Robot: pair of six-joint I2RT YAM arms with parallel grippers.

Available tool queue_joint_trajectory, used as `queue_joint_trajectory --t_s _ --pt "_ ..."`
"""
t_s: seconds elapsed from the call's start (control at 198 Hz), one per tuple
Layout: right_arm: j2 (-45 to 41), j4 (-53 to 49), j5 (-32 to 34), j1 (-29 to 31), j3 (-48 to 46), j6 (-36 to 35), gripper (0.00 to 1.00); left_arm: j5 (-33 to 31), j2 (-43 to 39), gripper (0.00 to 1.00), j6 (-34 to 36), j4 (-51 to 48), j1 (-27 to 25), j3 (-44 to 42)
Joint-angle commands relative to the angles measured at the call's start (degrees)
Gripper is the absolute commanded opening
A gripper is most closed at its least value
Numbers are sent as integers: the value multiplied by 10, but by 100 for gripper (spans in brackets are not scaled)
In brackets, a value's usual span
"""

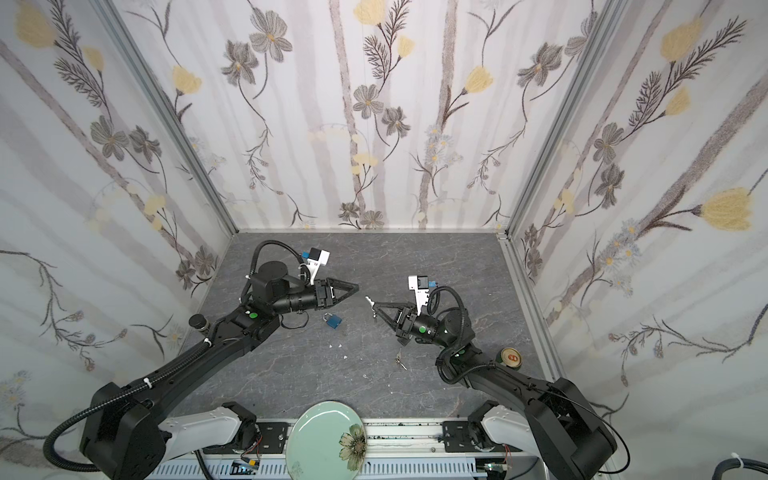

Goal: Unlock with the key

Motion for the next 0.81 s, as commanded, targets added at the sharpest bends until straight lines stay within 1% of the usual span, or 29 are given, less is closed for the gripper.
queue_joint_trajectory --t_s 0.0,0.096,0.176,0.368,0.454,0.655,0.802 --pt "-12 -34 20 -1 -3 -23 0 -57 -9 64 23 -77 16 -3" --pt "-26 -79 37 -3 1 -44 0 -95 -2 66 35 -151 26 7" --pt "-38 -129 57 -3 6 -65 0 -144 9 66 39 -215 32 14" --pt "-57 -191 100 -4 11 -91 0 -219 38 66 25 -305 35 24" --pt "-60 -230 123 -2 16 -105 0 -248 73 66 16 -342 35 34" --pt "-65 -248 147 -2 16 -113 0 -266 155 66 -2 -417 35 70" --pt "-64 -247 155 -2 15 -112 0 -274 193 65 -15 -423 35 81"
